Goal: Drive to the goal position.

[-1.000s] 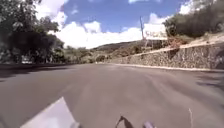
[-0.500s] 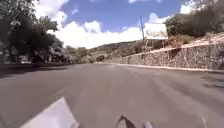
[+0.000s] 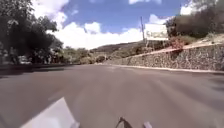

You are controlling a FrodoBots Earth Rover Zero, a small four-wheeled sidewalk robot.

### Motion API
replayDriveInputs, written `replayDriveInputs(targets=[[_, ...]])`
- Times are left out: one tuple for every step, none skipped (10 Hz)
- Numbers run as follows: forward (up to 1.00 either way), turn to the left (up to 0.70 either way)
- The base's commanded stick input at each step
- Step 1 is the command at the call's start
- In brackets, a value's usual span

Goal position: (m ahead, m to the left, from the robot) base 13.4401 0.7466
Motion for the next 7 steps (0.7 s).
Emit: replayDriveInputs(targets=[[0.45,0.0],[0.45,0.0],[0.45,0.0],[0.45,0.0],[0.45,0.0],[0.45,0.0],[0.45,0.0]])
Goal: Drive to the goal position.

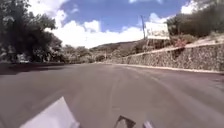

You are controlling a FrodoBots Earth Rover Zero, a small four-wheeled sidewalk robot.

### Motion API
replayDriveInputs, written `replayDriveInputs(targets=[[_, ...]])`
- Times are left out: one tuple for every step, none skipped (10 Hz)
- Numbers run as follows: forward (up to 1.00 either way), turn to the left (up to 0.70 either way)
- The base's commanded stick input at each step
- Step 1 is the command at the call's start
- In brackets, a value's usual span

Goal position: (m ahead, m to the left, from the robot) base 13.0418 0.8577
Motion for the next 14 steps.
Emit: replayDriveInputs(targets=[[0.45,0.0],[0.45,0.0],[0.45,0.0],[0.45,0.0],[0.45,0.0],[0.45,0.0],[0.45,0.0],[0.45,0.0],[0.45,0.0],[0.45,0.0],[0.45,0.0],[0.45,0.0],[0.45,0.0],[0.45,0.0]])
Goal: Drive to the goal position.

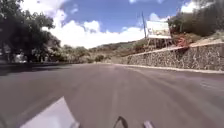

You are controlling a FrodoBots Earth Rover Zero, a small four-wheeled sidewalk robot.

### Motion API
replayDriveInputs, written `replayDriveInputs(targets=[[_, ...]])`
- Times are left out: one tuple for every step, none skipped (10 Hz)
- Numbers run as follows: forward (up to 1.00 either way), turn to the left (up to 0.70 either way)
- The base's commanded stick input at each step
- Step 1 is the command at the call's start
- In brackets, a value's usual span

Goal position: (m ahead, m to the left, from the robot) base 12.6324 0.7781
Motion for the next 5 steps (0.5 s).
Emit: replayDriveInputs(targets=[[0.45,0.0],[0.45,0.0],[0.45,0.0],[0.45,0.0],[0.45,0.0]])
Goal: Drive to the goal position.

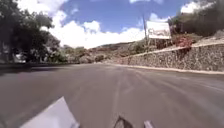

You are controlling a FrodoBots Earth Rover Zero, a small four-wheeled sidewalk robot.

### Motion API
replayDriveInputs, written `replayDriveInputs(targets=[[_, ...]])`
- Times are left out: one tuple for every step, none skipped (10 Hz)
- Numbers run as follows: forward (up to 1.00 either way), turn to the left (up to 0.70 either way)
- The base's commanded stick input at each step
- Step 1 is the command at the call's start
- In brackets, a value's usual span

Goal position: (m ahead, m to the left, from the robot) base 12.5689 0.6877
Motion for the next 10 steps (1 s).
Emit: replayDriveInputs(targets=[[0.45,0.0],[0.45,0.0],[0.45,0.0],[0.45,0.0],[0.45,0.0],[0.45,0.0],[0.45,0.0],[0.45,0.0],[0.45,0.0],[0.45,0.0]])
